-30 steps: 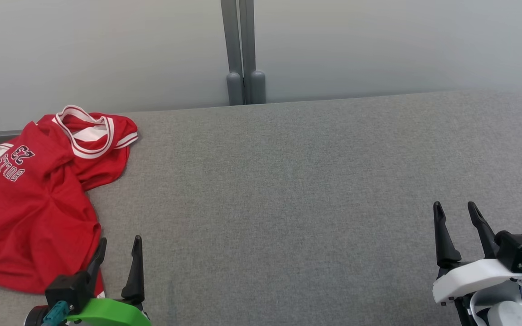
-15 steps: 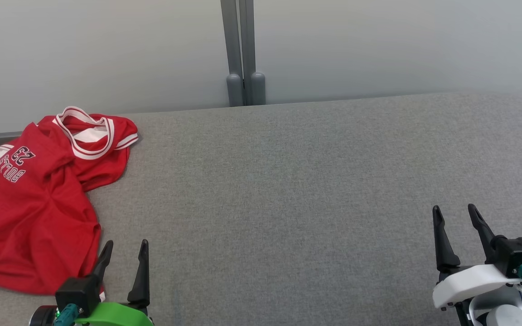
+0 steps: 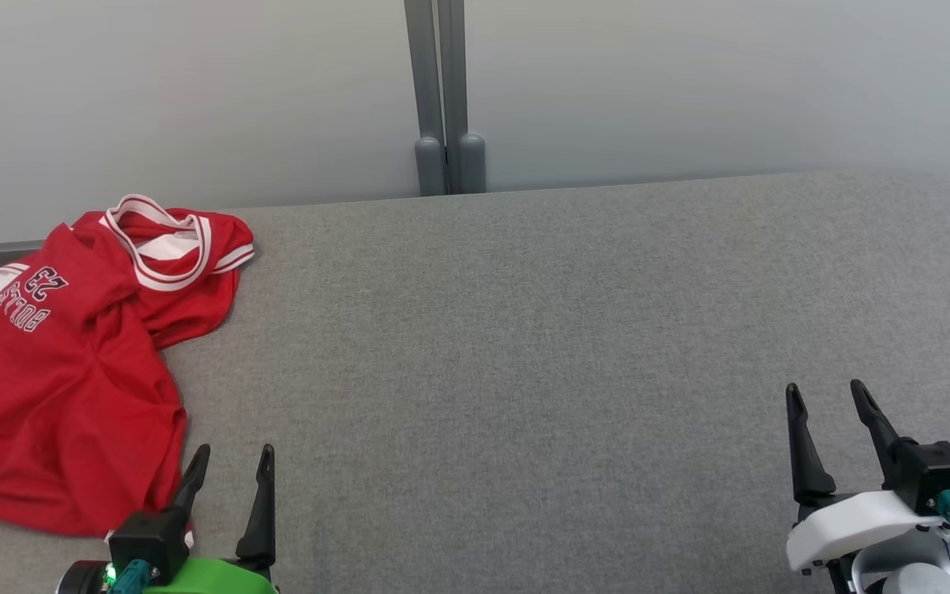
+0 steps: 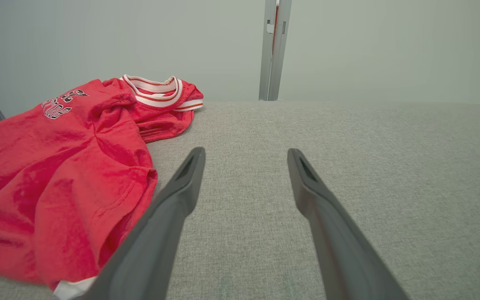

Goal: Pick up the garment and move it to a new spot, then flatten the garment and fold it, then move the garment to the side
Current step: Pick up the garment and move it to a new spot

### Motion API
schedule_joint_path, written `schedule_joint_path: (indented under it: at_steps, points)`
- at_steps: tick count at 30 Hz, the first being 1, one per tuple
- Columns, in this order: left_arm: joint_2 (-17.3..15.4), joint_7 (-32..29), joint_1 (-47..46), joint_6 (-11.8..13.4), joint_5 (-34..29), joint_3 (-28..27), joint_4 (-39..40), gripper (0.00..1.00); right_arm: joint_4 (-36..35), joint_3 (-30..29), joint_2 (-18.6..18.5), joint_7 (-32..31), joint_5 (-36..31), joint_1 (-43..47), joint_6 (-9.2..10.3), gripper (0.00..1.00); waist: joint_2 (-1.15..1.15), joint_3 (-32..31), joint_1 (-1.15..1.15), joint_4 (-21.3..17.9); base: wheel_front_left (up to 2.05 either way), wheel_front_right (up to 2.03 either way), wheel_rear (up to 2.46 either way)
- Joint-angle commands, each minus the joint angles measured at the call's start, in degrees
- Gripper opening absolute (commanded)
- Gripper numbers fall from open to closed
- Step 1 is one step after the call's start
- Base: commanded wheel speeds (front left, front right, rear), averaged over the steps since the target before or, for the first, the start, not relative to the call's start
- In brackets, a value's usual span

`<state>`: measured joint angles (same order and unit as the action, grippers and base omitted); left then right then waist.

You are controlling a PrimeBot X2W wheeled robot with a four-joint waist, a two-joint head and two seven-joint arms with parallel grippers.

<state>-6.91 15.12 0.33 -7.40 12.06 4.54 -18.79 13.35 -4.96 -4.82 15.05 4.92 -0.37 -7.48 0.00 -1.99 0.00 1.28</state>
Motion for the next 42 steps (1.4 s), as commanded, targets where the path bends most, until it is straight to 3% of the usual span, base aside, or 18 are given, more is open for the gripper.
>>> schedule_joint_path:
  at_steps: [1,9,18,23,31,34,42]
  points:
    - [-0.2,0.0,0.4,-0.2,0.7,-0.1,-0.1,1.0,0.2,-0.2,0.0,0.2,0.2,0.4,-0.02,1.0,0.0,0.0,0.0,0.1,0.0,0.0,0.0]
    - [-0.2,0.0,-0.9,-0.2,0.8,-0.1,-0.5,1.0,-0.8,1.7,-0.2,0.2,0.5,0.6,-0.02,1.0,0.0,0.0,0.0,3.0,0.0,0.0,0.0]
    - [-0.1,0.0,0.2,-0.2,1.1,-2.5,-1.3,1.0,-1.0,6.5,0.1,0.2,1.5,-1.0,-0.02,1.0,0.0,0.0,0.0,14.6,0.0,0.0,0.0]
    - [-0.3,0.0,0.7,-0.2,0.8,-3.2,-1.2,1.0,-0.7,7.9,0.4,0.2,1.8,-2.1,-0.02,1.0,0.0,0.4,0.0,18.3,0.0,0.0,0.0]
    - [-0.5,0.0,-5.4,-0.2,1.0,-1.6,-2.9,1.0,-2.1,10.2,-0.8,0.2,1.6,-6.2,-0.02,1.0,0.0,5.9,0.0,17.0,0.0,0.0,0.0]
    - [-0.6,-0.3,-12.3,-0.2,2.4,0.7,-9.4,1.0,-2.9,11.5,-1.9,0.2,1.2,-8.9,-0.02,1.0,0.0,10.4,0.0,15.5,0.0,0.0,0.0]
    - [-1.3,-8.2,-30.9,-0.1,6.1,3.4,-27.3,1.0,-3.4,15.6,-3.9,0.2,1.3,-15.7,-0.02,1.0,0.0,19.4,0.0,10.9,0.0,0.0,0.0]
